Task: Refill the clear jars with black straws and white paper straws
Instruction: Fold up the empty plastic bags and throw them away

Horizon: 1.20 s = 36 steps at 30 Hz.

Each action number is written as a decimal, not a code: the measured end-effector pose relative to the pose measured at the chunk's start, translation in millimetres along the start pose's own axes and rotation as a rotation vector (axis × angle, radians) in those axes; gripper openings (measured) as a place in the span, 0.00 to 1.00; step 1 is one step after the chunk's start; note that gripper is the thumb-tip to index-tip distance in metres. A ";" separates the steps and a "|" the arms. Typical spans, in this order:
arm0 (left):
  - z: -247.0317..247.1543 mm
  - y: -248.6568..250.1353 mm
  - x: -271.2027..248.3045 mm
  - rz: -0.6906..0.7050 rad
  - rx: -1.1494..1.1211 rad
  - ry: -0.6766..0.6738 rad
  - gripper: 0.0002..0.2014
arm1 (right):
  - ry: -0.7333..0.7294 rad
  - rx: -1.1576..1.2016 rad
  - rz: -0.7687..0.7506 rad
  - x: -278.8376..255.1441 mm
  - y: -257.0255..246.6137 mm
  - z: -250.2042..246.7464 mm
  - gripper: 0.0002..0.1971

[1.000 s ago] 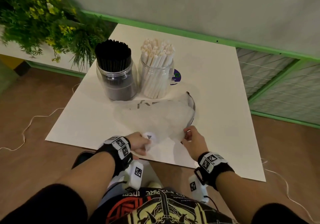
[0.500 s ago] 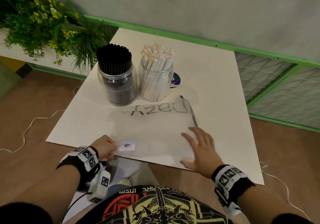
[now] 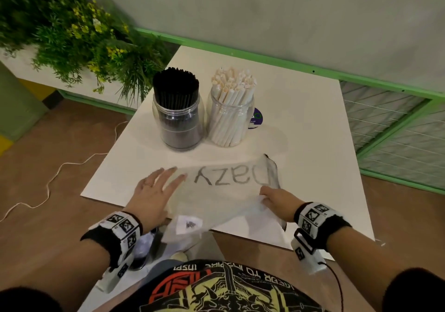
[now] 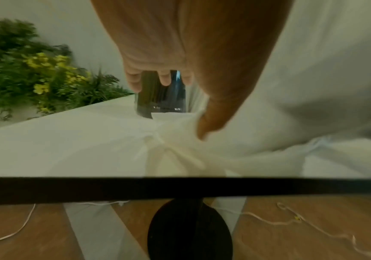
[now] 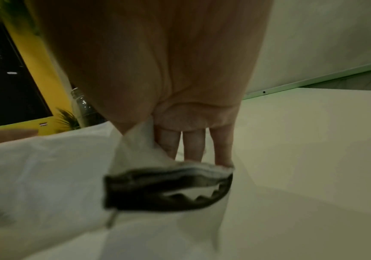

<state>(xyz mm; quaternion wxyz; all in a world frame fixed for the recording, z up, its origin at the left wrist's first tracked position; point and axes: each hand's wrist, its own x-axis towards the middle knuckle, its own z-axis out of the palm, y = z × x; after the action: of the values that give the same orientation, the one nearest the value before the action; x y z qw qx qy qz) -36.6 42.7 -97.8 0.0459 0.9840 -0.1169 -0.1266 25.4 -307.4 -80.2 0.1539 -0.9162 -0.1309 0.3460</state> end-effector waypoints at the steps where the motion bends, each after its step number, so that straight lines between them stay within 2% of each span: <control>1: 6.0 0.3 0.6 0.049 0.014 -0.078 0.58 | -0.015 0.038 0.019 1.6 0.6 -3.0 0.05; 3: 15.9 4.2 3.4 0.181 0.054 -0.141 0.58 | -0.056 0.092 0.070 5.3 -1.0 -6.9 0.07; 4: 19.3 8.9 3.4 0.235 0.077 -0.177 0.55 | -0.073 0.118 0.101 7.1 -2.9 -8.9 0.07; 6: 29.6 14.6 -1.7 0.275 0.110 -0.215 0.46 | -0.125 0.173 0.169 10.7 -5.3 -13.2 0.11; 7: 31.7 16.5 -4.8 0.251 0.041 -0.164 0.43 | -0.146 0.186 0.193 12.9 -4.6 -15.6 0.14; 9: 30.2 19.5 -5.3 0.116 -0.321 -0.031 0.35 | -0.160 0.260 0.227 17.6 1.1 -21.5 0.18; 11: 18.5 21.9 1.6 -0.096 -0.615 -0.069 0.29 | -0.122 0.516 0.278 19.4 7.8 -33.6 0.16; 13: 11.9 19.9 15.7 -0.304 -0.728 -0.064 0.25 | -0.037 0.636 0.310 17.5 14.6 -53.3 0.12; 15: 8.6 15.8 26.4 -0.383 -0.701 -0.012 0.22 | 0.176 0.607 0.323 15.9 20.5 -71.0 0.16; 16: 8.2 13.4 30.9 -0.415 -0.676 0.009 0.19 | 0.375 0.613 0.315 14.0 20.2 -77.1 0.20; 17: 5.2 12.6 34.7 -0.457 -0.678 0.024 0.17 | 0.642 0.610 0.275 10.4 17.3 -80.4 0.22; 18: 5.1 11.1 38.2 -0.498 -0.676 0.037 0.16 | 0.936 0.569 0.178 4.1 10.1 -79.1 0.20; 19: 4.6 10.0 41.8 -0.530 -0.662 0.052 0.15 | 1.167 0.480 0.020 -2.6 -3.0 -73.7 0.16; 20: 4.1 9.1 44.7 -0.553 -0.651 0.066 0.13 | 1.252 0.353 -0.152 -9.5 -21.7 -64.2 0.15; 21: 3.2 8.0 47.6 -0.566 -0.654 0.079 0.11 | 1.191 0.208 -0.321 -14.9 -40.8 -49.0 0.16; 22: 2.4 6.7 50.0 -0.571 -0.669 0.094 0.09 | 1.036 0.041 -0.446 -15.9 -55.6 -30.0 0.19; 23: 2.2 6.1 51.6 -0.569 -0.682 0.097 0.13 | 0.835 -0.143 -0.480 -12.2 -64.4 -9.4 0.25; 25: 0.8 6.2 52.4 -0.515 -0.628 0.057 0.26 | 0.471 -0.456 -0.318 4.1 -68.3 18.0 0.40; 26: 1.5 5.9 52.0 -0.477 -0.546 0.020 0.31 | 0.351 -0.547 -0.211 15.3 -66.0 22.3 0.45; 29: 2.9 8.6 48.8 -0.368 -0.276 -0.114 0.44 | 0.212 -0.641 -0.014 49.4 -59.6 14.2 0.48; 31: 4.4 9.5 49.6 -0.336 -0.173 -0.203 0.44 | 0.154 -0.692 0.051 68.5 -58.2 6.0 0.46; 33: 4.3 9.8 51.3 -0.330 -0.089 -0.261 0.41 | 0.108 -0.814 0.054 78.0 -61.6 -1.6 0.41; 36: 2.4 9.8 55.2 -0.330 0.017 -0.291 0.40 | 0.129 -0.962 -0.001 89.0 -71.1 -9.7 0.37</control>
<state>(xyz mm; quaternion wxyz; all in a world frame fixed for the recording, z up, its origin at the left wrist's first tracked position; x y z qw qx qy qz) 12.5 19.7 -112.1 -0.0011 0.9615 0.0392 -0.2720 87.1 -213.2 -99.6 -0.2792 -0.9030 -0.2666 0.1886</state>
